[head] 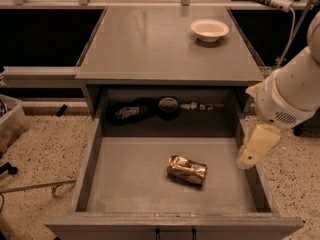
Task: Pick orange can from top drawer and place on counter
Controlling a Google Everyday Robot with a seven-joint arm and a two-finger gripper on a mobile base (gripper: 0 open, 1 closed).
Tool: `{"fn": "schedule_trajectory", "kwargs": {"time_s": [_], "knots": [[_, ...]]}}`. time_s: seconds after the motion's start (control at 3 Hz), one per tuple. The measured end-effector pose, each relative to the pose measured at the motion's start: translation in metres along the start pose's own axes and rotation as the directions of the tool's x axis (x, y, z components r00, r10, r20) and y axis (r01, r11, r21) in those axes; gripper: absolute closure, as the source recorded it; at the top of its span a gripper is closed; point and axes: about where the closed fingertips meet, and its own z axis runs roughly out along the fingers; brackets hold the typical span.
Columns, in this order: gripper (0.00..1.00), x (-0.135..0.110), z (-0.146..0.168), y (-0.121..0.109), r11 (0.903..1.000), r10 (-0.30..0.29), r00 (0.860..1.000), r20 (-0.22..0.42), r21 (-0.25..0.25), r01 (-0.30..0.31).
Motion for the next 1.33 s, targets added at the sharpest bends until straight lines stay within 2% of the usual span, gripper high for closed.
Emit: {"fn": "schedule_trajectory", "kwargs": {"time_s": [0.33, 0.67, 1.0, 1.33], "knots": [[0.0, -0.004, 0.041, 0.006, 0.9988, 0.041, 0.997, 0.066, 0.024, -0.043], [0.0, -0.004, 0.041, 0.006, 0.9988, 0.041, 0.997, 0.066, 0.024, -0.043], [0.0, -0.007, 0.049, 0.013, 0.9986, 0.051, 0.996, 0.074, 0.006, -0.052], [0.0, -0.016, 0.091, 0.03, 0.9978, 0.058, 0.996, 0.062, -0.037, -0.055]]}}
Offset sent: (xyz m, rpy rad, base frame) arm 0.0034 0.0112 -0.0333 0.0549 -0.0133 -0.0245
